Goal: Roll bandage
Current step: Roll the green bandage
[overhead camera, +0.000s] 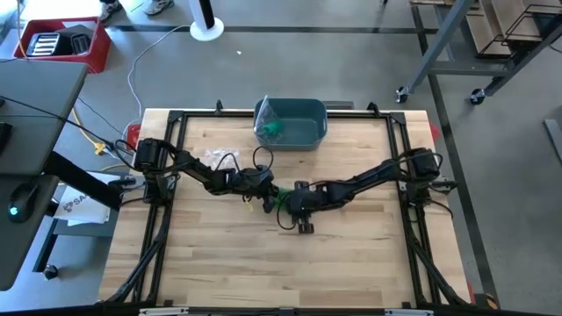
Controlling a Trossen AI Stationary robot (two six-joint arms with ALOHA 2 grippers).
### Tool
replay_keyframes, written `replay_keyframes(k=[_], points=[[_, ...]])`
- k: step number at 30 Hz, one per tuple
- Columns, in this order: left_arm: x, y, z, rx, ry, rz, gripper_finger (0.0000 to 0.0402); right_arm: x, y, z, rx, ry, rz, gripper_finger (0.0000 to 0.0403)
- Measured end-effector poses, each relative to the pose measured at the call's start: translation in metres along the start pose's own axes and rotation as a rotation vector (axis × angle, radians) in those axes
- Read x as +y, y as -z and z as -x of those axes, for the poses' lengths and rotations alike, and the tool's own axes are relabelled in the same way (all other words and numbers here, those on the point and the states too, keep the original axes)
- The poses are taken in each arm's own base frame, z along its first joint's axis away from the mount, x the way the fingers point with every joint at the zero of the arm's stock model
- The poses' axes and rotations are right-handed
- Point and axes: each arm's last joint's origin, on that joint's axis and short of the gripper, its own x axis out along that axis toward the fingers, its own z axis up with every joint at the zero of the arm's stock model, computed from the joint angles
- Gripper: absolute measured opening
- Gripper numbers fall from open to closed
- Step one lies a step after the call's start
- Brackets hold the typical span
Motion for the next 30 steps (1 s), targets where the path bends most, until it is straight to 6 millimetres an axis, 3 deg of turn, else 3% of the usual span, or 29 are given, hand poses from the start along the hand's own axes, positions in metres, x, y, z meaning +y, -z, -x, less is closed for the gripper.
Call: replay_keyframes(k=[5, 13, 22, 30], points=[[-0.001, 0.0, 0.0, -0.001, 0.004, -0.013, 0.0012, 0.027, -0.002, 0.018, -0.009, 0.079, 0.009, 0.0003], [-0.022, -0.011, 0.012, -0.064, 0.072, -0.114, 0.0012, 0.052, -0.015, 0.075, -0.154, 0.321, -0.038, 0.0], [-0.043, -0.025, 0.027, -0.16, 0.135, -0.153, 0.0012, 0.048, -0.026, 0.13, -0.303, 0.406, -0.103, 0.0], [-0.05, -0.028, 0.029, -0.2, 0.186, -0.101, 0.0012, 0.043, -0.021, 0.133, -0.267, 0.407, -0.168, 0.0]])
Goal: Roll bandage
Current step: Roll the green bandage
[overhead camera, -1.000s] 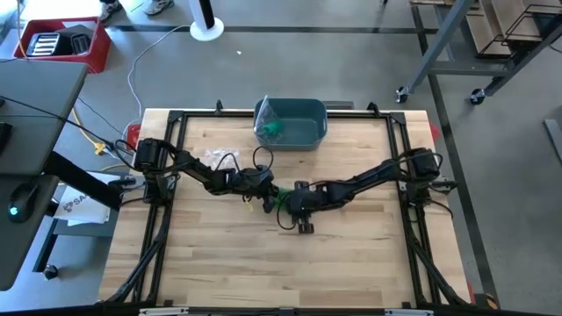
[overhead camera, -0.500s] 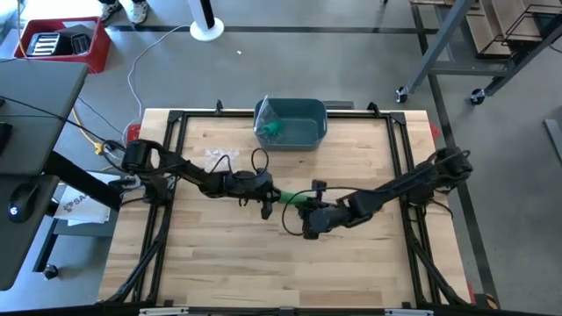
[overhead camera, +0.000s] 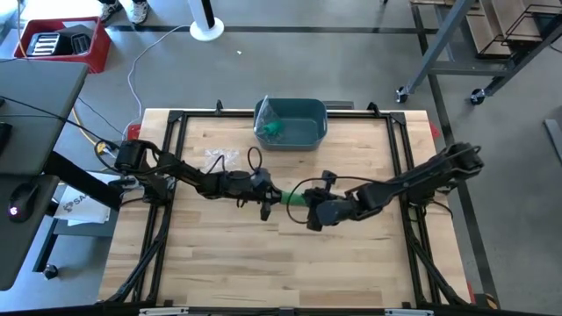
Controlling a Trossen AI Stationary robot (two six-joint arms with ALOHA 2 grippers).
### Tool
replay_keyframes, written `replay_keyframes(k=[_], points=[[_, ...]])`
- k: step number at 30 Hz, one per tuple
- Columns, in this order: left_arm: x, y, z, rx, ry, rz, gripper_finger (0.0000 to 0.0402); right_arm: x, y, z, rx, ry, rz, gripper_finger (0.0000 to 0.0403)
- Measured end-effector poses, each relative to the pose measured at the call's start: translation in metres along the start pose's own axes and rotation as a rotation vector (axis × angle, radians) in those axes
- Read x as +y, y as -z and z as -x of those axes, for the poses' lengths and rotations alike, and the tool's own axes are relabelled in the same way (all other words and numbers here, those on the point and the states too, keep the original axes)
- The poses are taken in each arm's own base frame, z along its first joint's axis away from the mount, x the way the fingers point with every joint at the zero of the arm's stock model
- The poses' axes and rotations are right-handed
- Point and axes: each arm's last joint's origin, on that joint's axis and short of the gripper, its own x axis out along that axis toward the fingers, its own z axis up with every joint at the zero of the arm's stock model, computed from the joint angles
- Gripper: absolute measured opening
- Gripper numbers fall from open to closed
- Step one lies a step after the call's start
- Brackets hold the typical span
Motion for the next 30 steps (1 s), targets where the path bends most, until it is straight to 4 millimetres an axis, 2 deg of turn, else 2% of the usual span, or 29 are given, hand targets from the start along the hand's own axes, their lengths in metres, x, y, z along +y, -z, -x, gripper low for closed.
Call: replay_keyframes(k=[15, 26, 30], points=[[-0.006, -0.005, 0.0, -0.056, 0.064, 0.117, 0.0012, 0.001, 0.009, -0.003, 0.081, 0.014, -0.082, 0.0], [-0.012, -0.005, 0.001, -0.071, 0.088, 0.165, 0.0012, 0.0, 0.0, -0.006, 0.016, -0.029, -0.022, 0.0002], [-0.014, -0.004, 0.001, -0.072, 0.083, 0.192, 0.0012, -0.003, 0.0, -0.009, 0.027, -0.057, -0.049, 0.0024]])
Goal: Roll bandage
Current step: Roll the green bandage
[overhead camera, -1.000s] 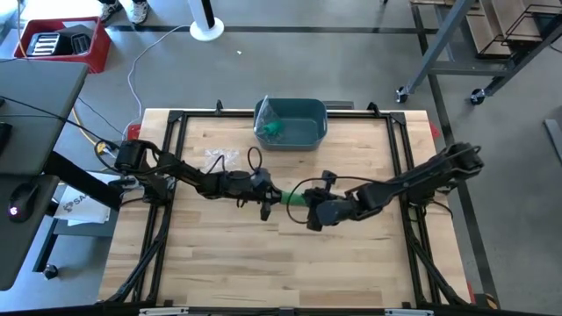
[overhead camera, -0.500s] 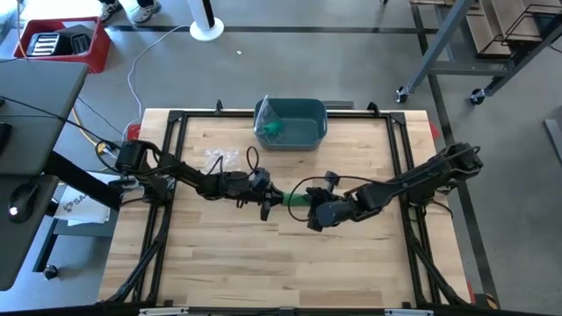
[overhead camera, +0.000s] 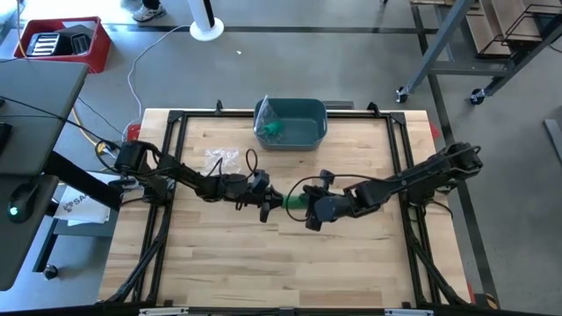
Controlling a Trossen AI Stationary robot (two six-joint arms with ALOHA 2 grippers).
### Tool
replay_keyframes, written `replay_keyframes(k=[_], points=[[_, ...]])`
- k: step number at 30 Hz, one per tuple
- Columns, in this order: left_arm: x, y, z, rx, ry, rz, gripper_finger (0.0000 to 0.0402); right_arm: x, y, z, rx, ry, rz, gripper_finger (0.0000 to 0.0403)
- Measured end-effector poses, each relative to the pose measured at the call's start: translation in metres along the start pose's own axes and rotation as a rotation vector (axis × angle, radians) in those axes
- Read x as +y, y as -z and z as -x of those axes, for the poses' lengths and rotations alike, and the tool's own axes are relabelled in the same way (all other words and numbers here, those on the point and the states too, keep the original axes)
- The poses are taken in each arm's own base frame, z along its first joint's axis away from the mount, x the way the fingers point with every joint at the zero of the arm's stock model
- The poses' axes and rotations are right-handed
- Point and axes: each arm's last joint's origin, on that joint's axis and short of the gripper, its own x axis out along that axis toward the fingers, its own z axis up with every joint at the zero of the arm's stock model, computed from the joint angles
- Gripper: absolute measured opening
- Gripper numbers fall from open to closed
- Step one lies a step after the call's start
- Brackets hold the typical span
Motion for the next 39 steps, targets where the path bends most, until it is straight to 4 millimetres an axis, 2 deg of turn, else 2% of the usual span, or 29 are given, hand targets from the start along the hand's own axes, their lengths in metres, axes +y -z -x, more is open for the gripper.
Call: replay_keyframes(k=[8, 13, 28, 33, 39], points=[[-0.001, -0.001, 0.0, -0.01, 0.007, 0.034, 0.0012, -0.005, -0.005, 0.008, -0.02, -0.014, -0.022, 0.0116], [-0.002, -0.002, 0.0, -0.013, 0.01, 0.036, 0.0012, -0.006, -0.011, 0.014, -0.057, -0.085, 0.001, 0.0149], [-0.003, -0.005, 0.0, -0.04, 0.015, 0.002, 0.0012, 0.004, -0.014, 0.015, -0.106, -0.18, 0.121, 0.0154], [-0.004, -0.004, 0.0, -0.039, 0.021, -0.109, 0.0012, 0.007, -0.016, 0.03, -0.141, -0.209, 0.139, 0.0154], [-0.005, -0.003, 0.0, -0.038, 0.019, -0.291, 0.0012, 0.001, -0.023, 0.059, -0.203, -0.242, 0.119, 0.0153]])
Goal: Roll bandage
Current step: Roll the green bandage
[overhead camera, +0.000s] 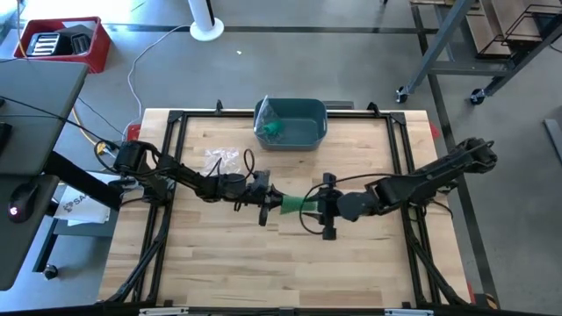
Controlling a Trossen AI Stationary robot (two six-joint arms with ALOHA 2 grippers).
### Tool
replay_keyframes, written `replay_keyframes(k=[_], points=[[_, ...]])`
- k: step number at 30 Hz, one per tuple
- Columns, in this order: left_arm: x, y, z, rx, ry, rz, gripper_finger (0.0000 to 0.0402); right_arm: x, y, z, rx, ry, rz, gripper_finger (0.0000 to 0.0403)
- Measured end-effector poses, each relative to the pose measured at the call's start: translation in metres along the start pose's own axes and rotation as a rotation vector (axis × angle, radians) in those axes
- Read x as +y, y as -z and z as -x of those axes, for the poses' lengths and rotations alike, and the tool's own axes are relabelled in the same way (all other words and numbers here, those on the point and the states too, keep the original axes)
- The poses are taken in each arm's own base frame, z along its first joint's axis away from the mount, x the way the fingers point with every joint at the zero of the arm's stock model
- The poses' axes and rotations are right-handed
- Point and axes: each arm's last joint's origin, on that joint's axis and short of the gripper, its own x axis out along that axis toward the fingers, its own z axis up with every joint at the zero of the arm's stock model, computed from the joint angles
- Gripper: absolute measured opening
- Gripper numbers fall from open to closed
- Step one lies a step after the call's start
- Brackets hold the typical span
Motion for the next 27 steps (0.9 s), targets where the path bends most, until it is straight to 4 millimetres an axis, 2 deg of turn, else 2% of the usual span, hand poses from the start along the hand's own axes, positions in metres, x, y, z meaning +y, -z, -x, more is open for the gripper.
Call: replay_keyframes(k=[6, 10, 14, 19, 23, 27], points=[[-0.018, 0.001, 0.003, 0.0, 0.055, -0.312, 0.0012, -0.002, 0.006, 0.019, 0.058, 0.024, -0.015, 0.0153], [-0.039, 0.001, 0.009, -0.017, 0.086, -0.554, 0.0012, -0.001, 0.029, 0.014, 0.106, 0.037, -0.017, 0.0153], [-0.054, 0.003, 0.015, 0.001, 0.095, -0.735, 0.0012, 0.001, 0.048, 0.004, 0.078, -0.01, -0.045, 0.0153], [-0.063, 0.0, 0.02, -0.01, 0.077, -0.761, 0.0012, 0.003, 0.065, -0.003, 0.018, -0.067, -0.077, 0.0153], [-0.068, -0.007, 0.024, -0.042, 0.085, -0.763, 0.0012, 0.013, 0.063, -0.001, -0.107, -0.153, -0.087, 0.0153], [-0.072, -0.019, 0.03, -0.096, 0.133, -0.76, 0.0012, 0.026, 0.054, 0.007, -0.223, -0.161, -0.031, 0.0153]])
